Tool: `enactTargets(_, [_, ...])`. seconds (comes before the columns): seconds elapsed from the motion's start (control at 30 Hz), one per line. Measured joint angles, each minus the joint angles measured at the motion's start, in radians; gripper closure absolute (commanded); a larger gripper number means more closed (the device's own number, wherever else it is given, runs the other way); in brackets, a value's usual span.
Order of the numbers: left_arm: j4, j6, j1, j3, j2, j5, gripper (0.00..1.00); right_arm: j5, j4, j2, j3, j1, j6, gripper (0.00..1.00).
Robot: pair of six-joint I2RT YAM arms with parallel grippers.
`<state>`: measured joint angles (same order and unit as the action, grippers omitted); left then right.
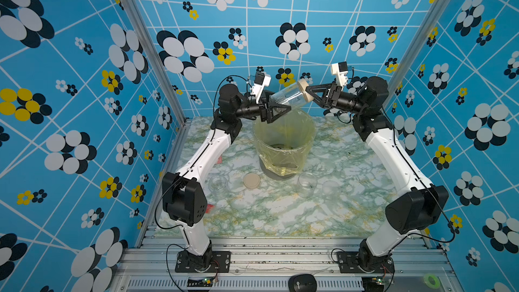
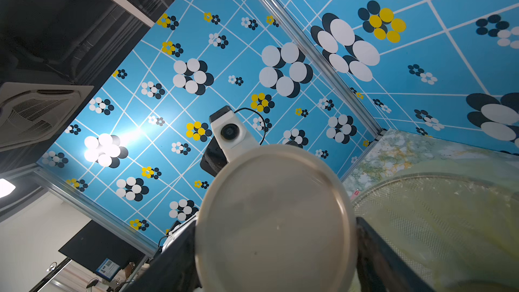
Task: Empty moldy tea leaves from jars
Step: Unscrew the lid from the jar.
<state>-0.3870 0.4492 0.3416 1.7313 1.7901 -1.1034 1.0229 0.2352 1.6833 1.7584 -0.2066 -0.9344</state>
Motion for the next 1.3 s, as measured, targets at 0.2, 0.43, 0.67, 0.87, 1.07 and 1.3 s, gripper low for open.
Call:
enactTargets(0.2, [0.098, -0.107, 0.010, 0.000, -0.001, 0.012, 0.98, -0.003, -0.034, 0.001, 0.000, 0.000, 0.006, 0.01])
enactTargets(0.43, [0.210, -0.232, 0.014, 0.000, -0.016, 0.037, 0.98, -0.068, -0.134, -0.042, -0.041, 0.000, 0.006, 0.01])
enactTargets(0.67, [0.279, -0.413, 0.016, -0.029, -0.067, 0.122, 0.97, -0.192, -0.312, -0.152, -0.097, 0.001, 0.007, 0.01])
enactTargets(0.87, [0.186, -0.591, 0.032, -0.211, -0.191, 0.259, 0.97, -0.263, -0.447, -0.204, -0.095, 0.006, -0.003, 0.01])
enactTargets(1.07, [0.085, -0.830, 0.113, -0.335, -0.263, 0.459, 0.96, -0.276, -0.484, -0.207, -0.095, 0.006, -0.074, 0.01])
enactTargets(1.3, [0.039, -1.073, 0.172, -0.356, -0.267, 0.600, 0.96, -0.290, -0.570, -0.207, -0.047, -0.009, -0.091, 0.01])
